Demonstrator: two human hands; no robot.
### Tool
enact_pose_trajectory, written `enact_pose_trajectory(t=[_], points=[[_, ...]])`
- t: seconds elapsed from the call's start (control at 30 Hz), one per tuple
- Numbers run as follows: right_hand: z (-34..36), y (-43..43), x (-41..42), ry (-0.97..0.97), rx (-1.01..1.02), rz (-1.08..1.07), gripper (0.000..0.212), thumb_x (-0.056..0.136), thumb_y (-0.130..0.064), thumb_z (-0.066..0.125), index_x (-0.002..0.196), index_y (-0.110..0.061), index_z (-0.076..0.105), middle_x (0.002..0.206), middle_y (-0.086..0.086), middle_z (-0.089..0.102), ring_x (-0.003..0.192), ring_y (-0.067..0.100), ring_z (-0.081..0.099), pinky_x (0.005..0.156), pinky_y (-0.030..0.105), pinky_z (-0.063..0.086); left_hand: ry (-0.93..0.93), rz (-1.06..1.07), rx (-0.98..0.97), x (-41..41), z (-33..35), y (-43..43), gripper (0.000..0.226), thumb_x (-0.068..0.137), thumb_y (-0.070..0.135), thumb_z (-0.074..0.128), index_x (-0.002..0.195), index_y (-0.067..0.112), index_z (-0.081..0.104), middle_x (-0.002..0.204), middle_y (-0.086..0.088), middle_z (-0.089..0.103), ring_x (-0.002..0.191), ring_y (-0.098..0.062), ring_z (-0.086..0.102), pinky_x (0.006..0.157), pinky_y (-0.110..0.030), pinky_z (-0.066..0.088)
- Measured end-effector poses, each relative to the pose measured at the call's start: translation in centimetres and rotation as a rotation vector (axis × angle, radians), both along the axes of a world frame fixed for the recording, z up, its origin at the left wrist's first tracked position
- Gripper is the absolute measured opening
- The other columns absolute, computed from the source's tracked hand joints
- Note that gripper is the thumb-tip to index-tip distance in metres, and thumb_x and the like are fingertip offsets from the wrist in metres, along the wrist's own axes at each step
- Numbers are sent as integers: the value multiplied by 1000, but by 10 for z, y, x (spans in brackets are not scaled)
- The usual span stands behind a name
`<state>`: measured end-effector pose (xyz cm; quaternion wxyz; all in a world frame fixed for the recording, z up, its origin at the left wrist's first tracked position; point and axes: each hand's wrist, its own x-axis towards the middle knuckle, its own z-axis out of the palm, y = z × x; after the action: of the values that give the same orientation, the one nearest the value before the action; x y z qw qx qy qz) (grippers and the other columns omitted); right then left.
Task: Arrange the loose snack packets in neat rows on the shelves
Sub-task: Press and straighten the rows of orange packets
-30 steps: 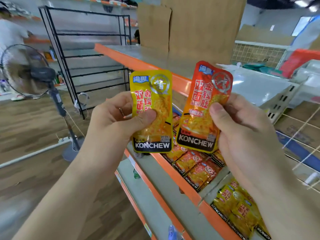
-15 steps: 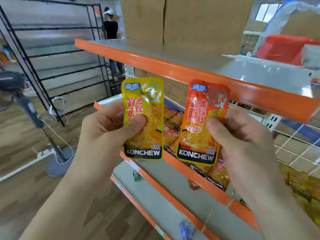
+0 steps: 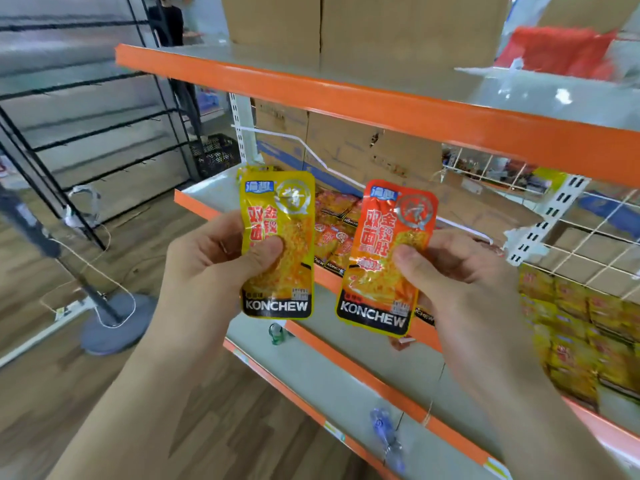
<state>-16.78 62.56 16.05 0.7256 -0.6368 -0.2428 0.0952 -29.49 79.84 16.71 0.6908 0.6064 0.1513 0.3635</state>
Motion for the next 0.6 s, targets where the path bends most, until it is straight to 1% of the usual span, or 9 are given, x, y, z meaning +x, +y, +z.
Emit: enact_pose_trajectory(t=[0.07,0.13,0.2,0.3,0.4,0.47,0.5,0.53,0.6], points=[[-5,7,1,33,-28,-23,25,71,-33,75,89,-15,73,84,18,71,76,55,62,59,63,50,23,3,-3,1,-6,9,19,76,10,66,86,18,79,87,-4,77,75,-19,73,66,-31,59],[-9,14,5,56,-40,-25,22,71,-33,75,88,-19,74,83,13,73,77,52,64,62,56,50,45,19,-26,4,-13,19,20,76,11,66,93,14,76,89,-5,77,75,-19,73,66,-30,59],[-13,21,13,72,-53,-20,20,73,-30,76,89,-19,75,85,11,74,78,49,66,66,50,48,67,56,-44,10,-20,31,27,75,12,67,101,9,71,89,-5,77,73,-18,72,64,-28,58],[-22,34,28,115,-65,-11,12,77,-25,75,88,-21,76,87,9,76,82,42,70,70,43,46,85,101,-78,21,-31,47,33,74,12,67,107,10,69,89,-3,77,74,-16,73,65,-26,58],[-32,54,43,154,-67,-5,5,78,-25,74,82,-23,74,83,10,75,86,46,68,69,37,42,99,96,-112,32,-37,60,30,80,5,65,109,11,69,91,-3,77,75,-15,73,66,-26,59],[-39,70,56,156,-95,0,18,74,-31,72,84,-16,69,83,21,69,73,45,63,63,34,36,120,108,-121,41,-38,70,28,87,-3,61,108,13,70,90,-3,78,74,-15,73,65,-26,59],[-42,79,62,152,-103,5,27,73,-33,70,85,-9,65,80,25,62,68,35,57,63,35,34,137,116,-117,45,-39,76,29,89,-5,60,108,14,71,90,-3,78,74,-15,73,64,-26,59],[-43,88,68,149,-95,9,34,72,-33,69,86,-3,60,75,22,56,70,26,51,64,36,33,151,119,-113,50,-40,82,30,90,-5,59,107,16,71,91,-4,77,75,-15,73,64,-26,59],[-43,105,82,148,-83,4,38,73,-30,68,85,4,55,72,17,49,73,18,44,69,37,33,170,117,-119,61,-40,93,31,90,-6,59,108,16,71,92,-5,78,76,-16,74,65,-27,59]])
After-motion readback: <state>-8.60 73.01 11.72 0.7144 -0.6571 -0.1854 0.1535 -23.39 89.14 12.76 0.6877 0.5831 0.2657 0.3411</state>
